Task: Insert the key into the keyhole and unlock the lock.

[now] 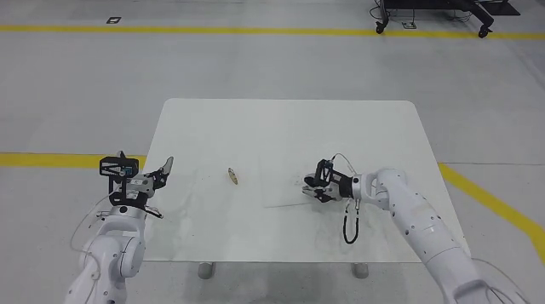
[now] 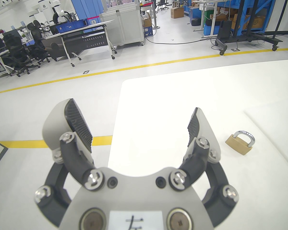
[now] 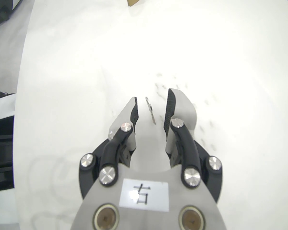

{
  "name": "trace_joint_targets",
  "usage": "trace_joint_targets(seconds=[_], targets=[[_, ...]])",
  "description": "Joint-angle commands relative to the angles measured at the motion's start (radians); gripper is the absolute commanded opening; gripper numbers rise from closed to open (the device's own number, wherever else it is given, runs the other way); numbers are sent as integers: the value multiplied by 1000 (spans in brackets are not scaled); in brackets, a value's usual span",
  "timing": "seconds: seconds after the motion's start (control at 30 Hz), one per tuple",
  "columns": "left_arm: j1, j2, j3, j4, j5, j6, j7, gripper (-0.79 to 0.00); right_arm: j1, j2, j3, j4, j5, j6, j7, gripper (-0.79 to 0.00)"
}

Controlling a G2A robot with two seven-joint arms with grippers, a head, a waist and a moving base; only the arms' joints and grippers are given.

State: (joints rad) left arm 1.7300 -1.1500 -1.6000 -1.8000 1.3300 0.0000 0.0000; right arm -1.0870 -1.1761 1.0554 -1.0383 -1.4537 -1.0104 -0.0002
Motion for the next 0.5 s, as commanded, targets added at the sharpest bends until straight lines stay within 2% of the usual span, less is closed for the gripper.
trace_joint_targets(seconds=[0.0,0.47], targets=[[0,0,0,0,0,0,0,0,0,1,-9,-2,-23,4,-18,-785],[0,0,0,0,0,0,0,0,-22,23,0,-34,-85,27,-100,-785]])
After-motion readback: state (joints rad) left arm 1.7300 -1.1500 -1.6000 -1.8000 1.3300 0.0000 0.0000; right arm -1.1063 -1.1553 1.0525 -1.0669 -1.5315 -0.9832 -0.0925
